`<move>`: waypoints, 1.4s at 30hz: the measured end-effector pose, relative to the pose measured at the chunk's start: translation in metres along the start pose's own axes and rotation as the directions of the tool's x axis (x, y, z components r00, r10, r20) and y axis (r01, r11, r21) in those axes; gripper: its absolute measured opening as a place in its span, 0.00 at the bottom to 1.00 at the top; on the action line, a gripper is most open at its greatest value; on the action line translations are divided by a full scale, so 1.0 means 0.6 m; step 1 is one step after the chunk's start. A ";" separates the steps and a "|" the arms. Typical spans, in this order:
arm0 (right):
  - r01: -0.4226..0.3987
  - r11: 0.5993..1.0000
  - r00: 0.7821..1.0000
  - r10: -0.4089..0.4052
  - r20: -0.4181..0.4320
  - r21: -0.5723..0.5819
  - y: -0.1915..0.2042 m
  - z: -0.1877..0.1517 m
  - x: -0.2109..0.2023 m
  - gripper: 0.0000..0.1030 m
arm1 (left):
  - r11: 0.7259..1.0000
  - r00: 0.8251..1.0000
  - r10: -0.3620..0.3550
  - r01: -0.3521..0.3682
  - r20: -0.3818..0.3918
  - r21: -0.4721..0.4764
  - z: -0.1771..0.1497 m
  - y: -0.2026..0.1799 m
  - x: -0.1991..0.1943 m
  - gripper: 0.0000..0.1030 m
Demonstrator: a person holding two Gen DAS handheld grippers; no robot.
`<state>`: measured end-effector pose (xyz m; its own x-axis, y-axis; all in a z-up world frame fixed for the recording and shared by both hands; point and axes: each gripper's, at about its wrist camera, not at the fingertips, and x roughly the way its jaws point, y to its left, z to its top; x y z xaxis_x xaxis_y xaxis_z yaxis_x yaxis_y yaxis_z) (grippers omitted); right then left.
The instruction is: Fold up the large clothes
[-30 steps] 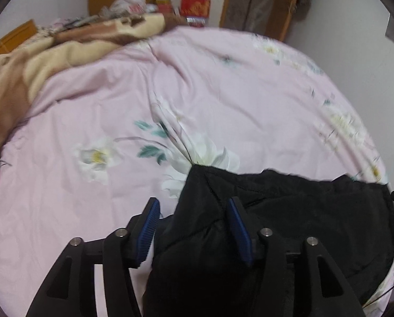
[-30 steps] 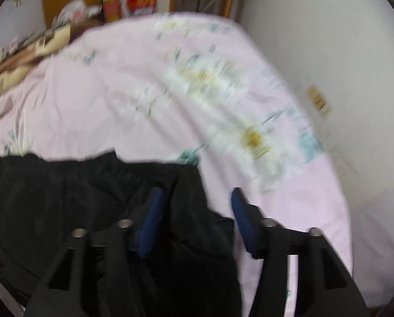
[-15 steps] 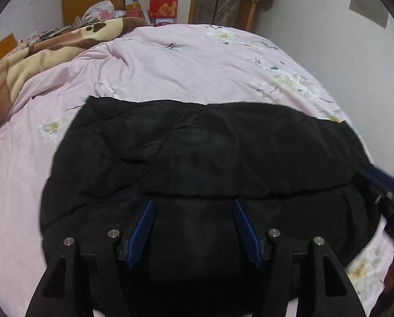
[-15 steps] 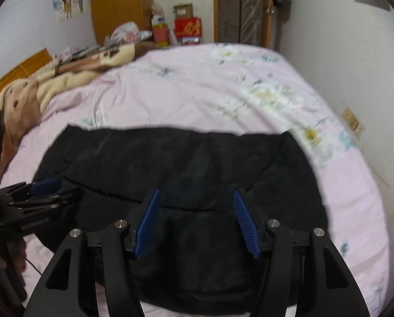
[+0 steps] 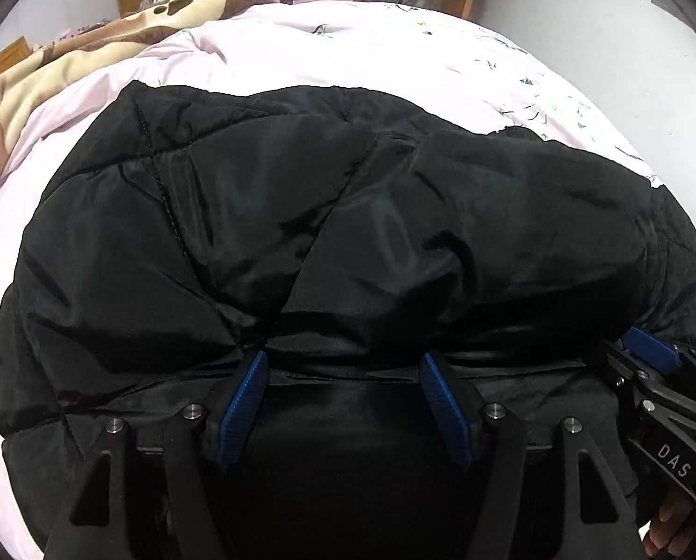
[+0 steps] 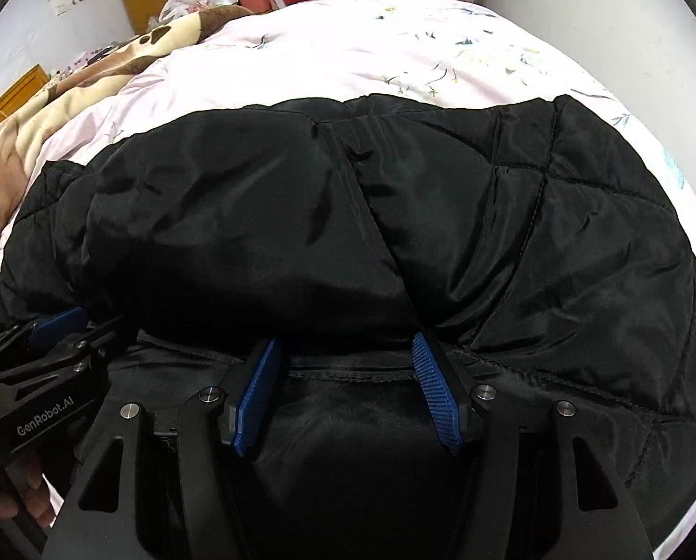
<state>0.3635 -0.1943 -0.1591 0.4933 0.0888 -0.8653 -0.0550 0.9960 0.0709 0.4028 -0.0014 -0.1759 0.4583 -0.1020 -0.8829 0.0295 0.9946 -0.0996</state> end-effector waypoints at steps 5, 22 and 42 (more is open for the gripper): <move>-0.087 0.995 0.996 0.086 0.029 0.045 -0.024 0.004 -0.064 0.56 | 0.997 0.997 -0.073 0.072 0.033 0.019 0.003 0.022 -0.062 0.66; 0.129 0.992 0.988 -0.129 0.080 0.009 -0.110 -0.063 -0.078 0.58 | 0.995 0.992 0.098 -0.098 0.076 -0.002 -0.043 0.086 -0.033 0.68; 0.170 0.984 0.978 -0.175 0.111 0.058 -0.147 -0.096 -0.095 0.59 | 0.977 0.966 0.211 -0.215 0.147 0.011 -0.069 0.115 -0.058 0.69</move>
<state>0.2901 -0.2877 -0.1446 0.5886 -0.0862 -0.8038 0.0798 0.9956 -0.0484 0.3521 0.0702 -0.1711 0.5795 0.1140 -0.8070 -0.0599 0.9934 0.0973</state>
